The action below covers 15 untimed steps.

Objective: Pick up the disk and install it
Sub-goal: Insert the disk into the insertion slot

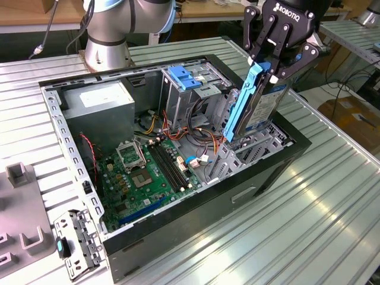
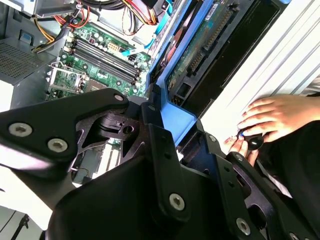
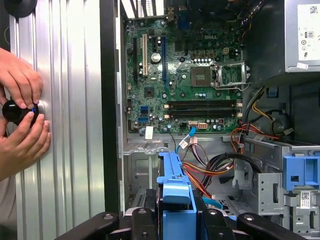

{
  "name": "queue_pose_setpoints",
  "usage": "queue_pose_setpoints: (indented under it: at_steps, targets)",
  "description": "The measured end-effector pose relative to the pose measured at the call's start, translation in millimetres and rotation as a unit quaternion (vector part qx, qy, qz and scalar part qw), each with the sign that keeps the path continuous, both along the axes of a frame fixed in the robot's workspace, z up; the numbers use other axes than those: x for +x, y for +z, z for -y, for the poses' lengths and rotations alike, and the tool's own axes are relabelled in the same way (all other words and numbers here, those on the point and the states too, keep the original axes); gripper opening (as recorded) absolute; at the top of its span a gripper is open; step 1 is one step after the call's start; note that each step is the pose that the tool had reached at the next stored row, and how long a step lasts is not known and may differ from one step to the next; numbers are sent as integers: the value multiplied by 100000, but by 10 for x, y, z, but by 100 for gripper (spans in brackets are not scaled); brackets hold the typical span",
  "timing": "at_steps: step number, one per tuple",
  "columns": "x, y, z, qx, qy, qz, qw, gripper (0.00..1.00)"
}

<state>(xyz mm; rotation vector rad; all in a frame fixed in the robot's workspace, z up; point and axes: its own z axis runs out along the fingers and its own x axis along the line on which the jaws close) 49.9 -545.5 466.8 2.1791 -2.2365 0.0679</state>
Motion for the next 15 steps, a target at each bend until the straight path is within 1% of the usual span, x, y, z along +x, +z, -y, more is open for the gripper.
queue_pose_setpoints:
  at_steps: [6,8,14,15]
  targets:
    - [37,-68,2,0,4,1,100000,37]
    - [37,-85,12,1,-2,2,100000,37]
    - [38,-100,17,9,0,2,100000,37]
    - [37,-101,23,81,-3,4,100000,37]
